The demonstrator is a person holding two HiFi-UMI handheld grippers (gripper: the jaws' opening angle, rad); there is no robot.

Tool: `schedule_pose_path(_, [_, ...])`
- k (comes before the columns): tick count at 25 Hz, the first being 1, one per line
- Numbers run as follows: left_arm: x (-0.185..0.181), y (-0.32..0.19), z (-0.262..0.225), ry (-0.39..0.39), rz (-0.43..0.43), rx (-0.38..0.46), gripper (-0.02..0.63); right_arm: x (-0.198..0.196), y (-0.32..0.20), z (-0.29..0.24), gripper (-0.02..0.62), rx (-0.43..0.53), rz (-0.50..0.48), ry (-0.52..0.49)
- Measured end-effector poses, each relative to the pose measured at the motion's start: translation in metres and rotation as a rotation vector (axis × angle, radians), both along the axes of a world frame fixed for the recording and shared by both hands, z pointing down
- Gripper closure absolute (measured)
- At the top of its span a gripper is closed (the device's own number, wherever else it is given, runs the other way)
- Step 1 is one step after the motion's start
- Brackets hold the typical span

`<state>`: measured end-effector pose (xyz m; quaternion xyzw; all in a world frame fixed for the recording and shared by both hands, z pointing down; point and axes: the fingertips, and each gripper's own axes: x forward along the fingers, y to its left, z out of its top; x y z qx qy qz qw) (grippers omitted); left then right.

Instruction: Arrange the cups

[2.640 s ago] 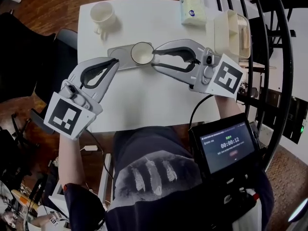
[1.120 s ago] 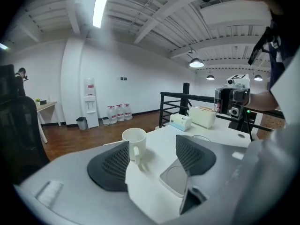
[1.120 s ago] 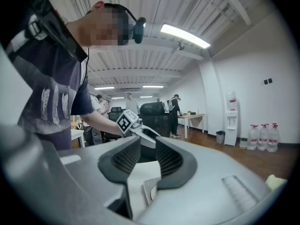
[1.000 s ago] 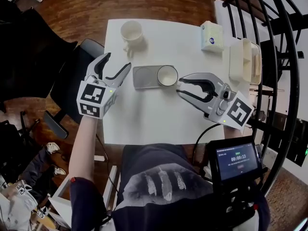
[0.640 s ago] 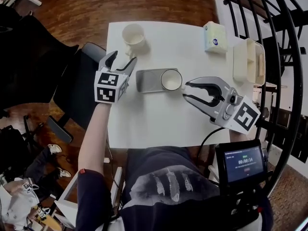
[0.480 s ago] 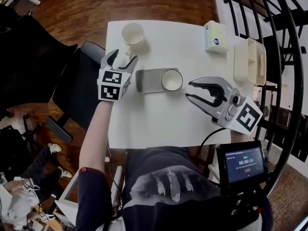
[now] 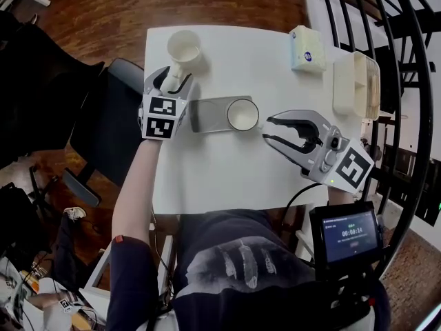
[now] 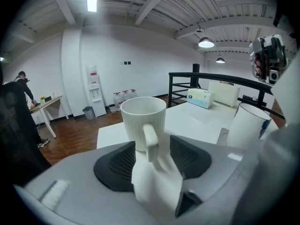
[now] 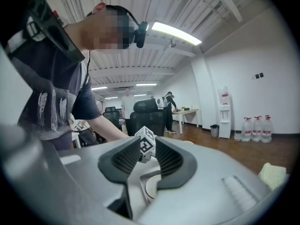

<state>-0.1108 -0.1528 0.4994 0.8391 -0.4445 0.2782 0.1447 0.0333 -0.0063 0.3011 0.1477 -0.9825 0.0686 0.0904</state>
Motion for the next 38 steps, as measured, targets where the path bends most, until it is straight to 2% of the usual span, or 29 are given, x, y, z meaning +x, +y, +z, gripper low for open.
schedule_pose_path(3, [-0.003, -0.001, 0.001, -0.017, 0.005, 0.006, 0.502, 0.0, 0.0, 0.001, 0.492, -0.003, 0.003, 0.001])
schedule_pose_path(5, [-0.002, 0.0, 0.003, -0.026, 0.02, 0.005, 0.545, 0.001, 0.001, 0.002, 0.492, -0.006, 0.007, 0.001])
schedule_pose_path(17, [-0.005, 0.002, 0.0, -0.042, 0.058, 0.034, 0.537, 0.002, 0.001, 0.004, 0.492, -0.011, 0.017, 0.005])
schedule_pose_path(28, [-0.005, 0.004, -0.004, 0.029, 0.034, 0.079, 0.522, 0.002, 0.001, 0.011, 0.492, -0.036, 0.024, 0.014])
schedule_pose_path(30, [-0.002, 0.002, -0.006, 0.052, 0.028, 0.075, 0.471, 0.002, 0.002, 0.012, 0.492, -0.041, 0.022, 0.015])
schedule_pose_path(32, [0.001, -0.001, -0.007, 0.029, 0.031, 0.074, 0.469, 0.001, 0.003, 0.013, 0.492, -0.045, 0.02, 0.017])
schedule_pose_path(33, [0.002, -0.003, -0.006, 0.008, 0.032, 0.076, 0.482, 0.001, 0.004, 0.014, 0.494, -0.047, 0.021, 0.017])
schedule_pose_path(34, [0.002, -0.005, -0.006, -0.01, 0.03, 0.078, 0.556, 0.001, 0.004, 0.014, 0.492, -0.049, 0.023, 0.017])
schedule_pose_path(38, [0.002, -0.006, -0.007, -0.02, 0.022, 0.077, 0.561, 0.005, 0.003, 0.015, 0.493, -0.055, 0.036, 0.023])
